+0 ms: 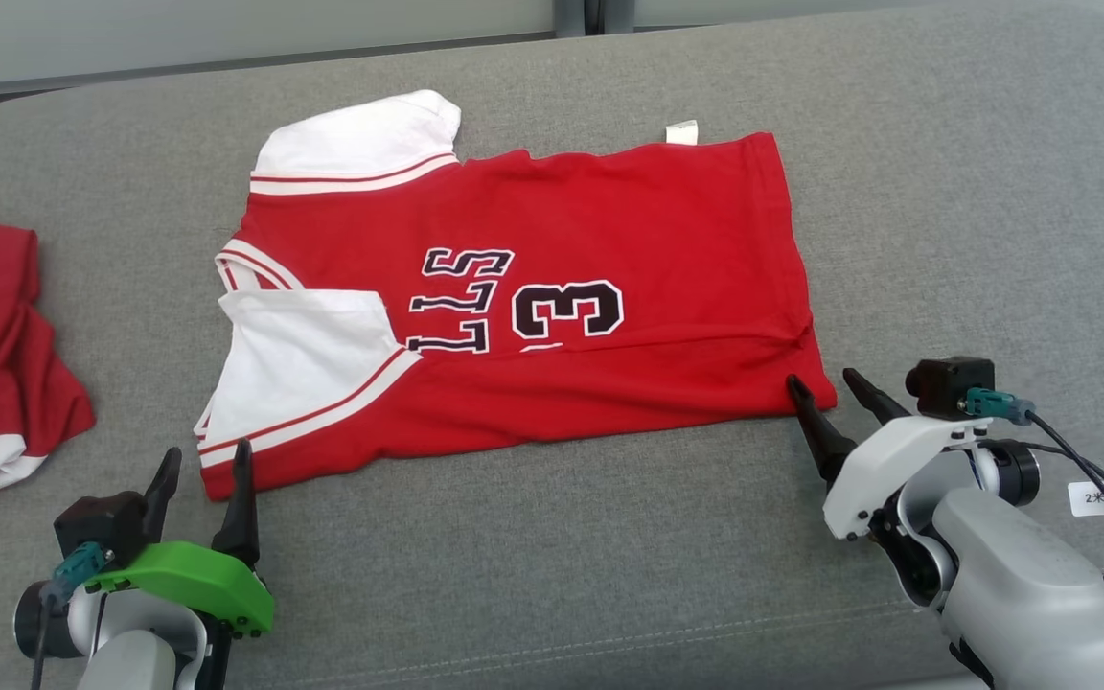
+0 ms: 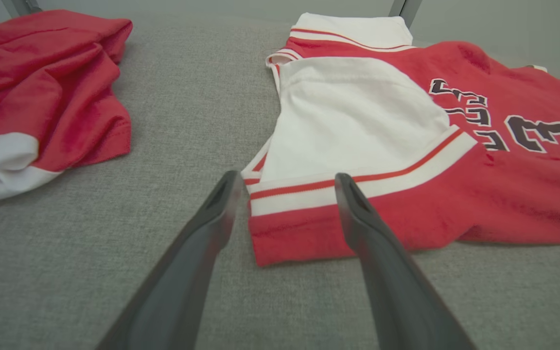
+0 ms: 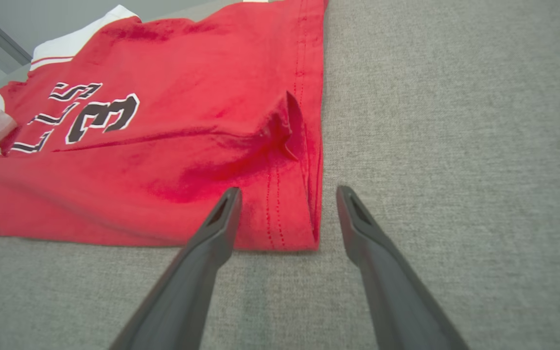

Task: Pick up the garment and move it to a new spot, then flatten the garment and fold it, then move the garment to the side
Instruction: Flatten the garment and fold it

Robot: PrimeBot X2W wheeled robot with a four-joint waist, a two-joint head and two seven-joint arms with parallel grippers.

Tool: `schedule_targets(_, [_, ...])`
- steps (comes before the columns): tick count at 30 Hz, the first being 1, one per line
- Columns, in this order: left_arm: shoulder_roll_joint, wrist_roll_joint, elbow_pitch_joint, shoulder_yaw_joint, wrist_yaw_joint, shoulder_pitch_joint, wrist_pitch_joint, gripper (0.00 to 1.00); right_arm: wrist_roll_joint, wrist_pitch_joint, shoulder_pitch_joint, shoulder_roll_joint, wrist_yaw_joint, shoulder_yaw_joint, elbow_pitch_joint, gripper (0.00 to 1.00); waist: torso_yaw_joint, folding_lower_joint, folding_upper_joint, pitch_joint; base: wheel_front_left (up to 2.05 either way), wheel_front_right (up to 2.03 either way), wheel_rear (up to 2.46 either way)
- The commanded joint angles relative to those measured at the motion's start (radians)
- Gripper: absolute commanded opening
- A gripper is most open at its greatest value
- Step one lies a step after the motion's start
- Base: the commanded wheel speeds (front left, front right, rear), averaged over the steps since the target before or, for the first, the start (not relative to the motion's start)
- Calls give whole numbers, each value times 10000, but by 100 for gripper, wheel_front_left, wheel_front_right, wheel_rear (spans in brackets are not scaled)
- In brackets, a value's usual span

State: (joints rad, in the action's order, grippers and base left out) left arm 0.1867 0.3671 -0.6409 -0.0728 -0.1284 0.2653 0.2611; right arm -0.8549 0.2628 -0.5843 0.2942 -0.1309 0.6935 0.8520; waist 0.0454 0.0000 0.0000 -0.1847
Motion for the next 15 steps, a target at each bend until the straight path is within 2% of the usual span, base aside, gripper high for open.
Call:
schedule_targets(1, [92,-37,-63,12,-20,202,35,100,94,47,-61,-43,3,-35,62,100,22,0,0,-99,0,0,0])
schedule_targets(12, [89,165,-1043,-392,-24,564,34,100,347,47,-184,-253,3,-131,337,100,10,0,0,-276,0,0,0])
schedule_targets(13, [79,178,-1178,-421,-24,596,34,100,341,46,-193,-269,3,-88,379,91,1,0,0,-283,0,0,0])
schedule_targets(14, [80,186,-1316,-439,-24,643,34,100,337,46,-218,-267,3,-50,427,53,-7,0,0,-290,0,0,0])
schedule_targets(15, [94,164,-1438,-452,-25,691,34,68,359,44,-254,-260,3,-1,476,35,-15,0,0,-296,0,0,0])
